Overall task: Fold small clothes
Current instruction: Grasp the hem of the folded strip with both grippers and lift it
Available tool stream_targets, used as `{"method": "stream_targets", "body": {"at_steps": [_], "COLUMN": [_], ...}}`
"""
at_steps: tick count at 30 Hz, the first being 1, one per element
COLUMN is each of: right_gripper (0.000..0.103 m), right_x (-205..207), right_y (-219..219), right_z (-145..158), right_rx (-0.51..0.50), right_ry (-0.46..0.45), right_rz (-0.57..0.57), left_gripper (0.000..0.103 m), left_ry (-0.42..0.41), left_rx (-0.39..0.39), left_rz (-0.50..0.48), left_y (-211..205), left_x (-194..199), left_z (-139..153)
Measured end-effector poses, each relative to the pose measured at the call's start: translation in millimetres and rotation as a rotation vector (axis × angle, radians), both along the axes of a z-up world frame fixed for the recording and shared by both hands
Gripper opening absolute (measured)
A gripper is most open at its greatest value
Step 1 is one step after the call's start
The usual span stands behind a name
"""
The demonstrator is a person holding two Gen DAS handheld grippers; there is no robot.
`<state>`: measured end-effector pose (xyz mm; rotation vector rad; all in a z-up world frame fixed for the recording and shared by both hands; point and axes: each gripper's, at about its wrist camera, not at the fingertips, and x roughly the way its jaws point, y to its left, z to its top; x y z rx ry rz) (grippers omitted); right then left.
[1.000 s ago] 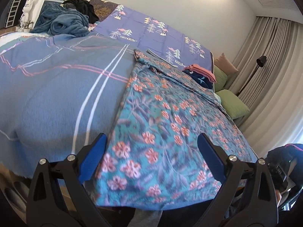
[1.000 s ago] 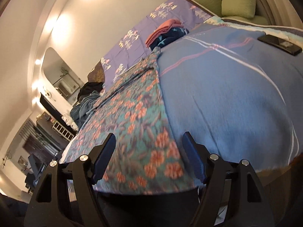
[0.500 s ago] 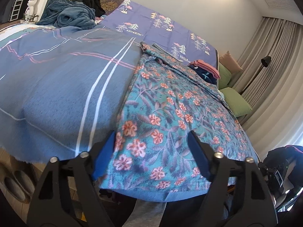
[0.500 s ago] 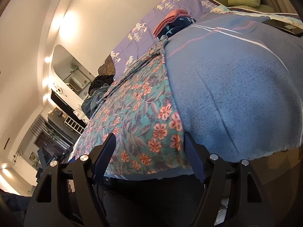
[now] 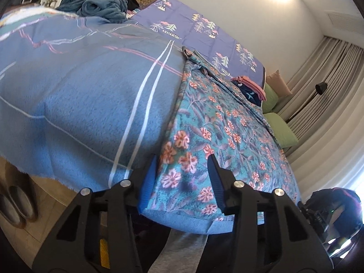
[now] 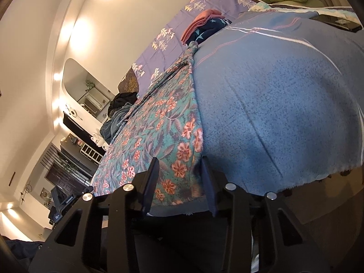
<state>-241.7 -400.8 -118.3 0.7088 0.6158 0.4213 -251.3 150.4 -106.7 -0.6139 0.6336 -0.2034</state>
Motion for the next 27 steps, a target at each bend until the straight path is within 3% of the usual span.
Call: {"method": "stream_targets", "body": {"at_steps": [4, 6, 9, 17, 25, 27], "right_gripper": [0.024, 0.013, 0.009, 0.003, 0.000, 0.000], "right_x": [-0.6, -1.9, -5.0, -12.5, -9.8, -9.0], "right_y": [1.0, 0.8, -0.7, -10.6, -10.8, -11.1], "right_z": [-1.0, -2.2, -2.6, 16.1, 30.5, 32.3], "right_rx": [0.008, 0.016, 0.036, 0.135, 0.130, 0.057], "right_ry": [0.004, 0.007, -0.001, -0.052, -0.044, -0.024], "right_rz": [0.002, 0.004, 0.001, -0.004, -0.007, -0.049], "left_gripper": [0.033, 0.017, 0.005, 0.004, 0.004, 0.003], "left_ry": [0.004, 0.009, 0.009, -0.079, -0.124, -0.131], "left_rx": [-0.041, -0.060, -0.092, -0.126, -0.176, -0.146], "left_rz": [0.004, 0.004, 0.008, -0.030, -0.059, -0.056], "left_y": [6.1, 9.2, 15.3, 14.8, 17.5, 15.9], "left_x": [-2.0, -2.1, -3.3, -5.3, 0.5, 1.7], "left_z": [-4.5, -7.4, -11.1, 14.9, 37.1, 42.4]}}
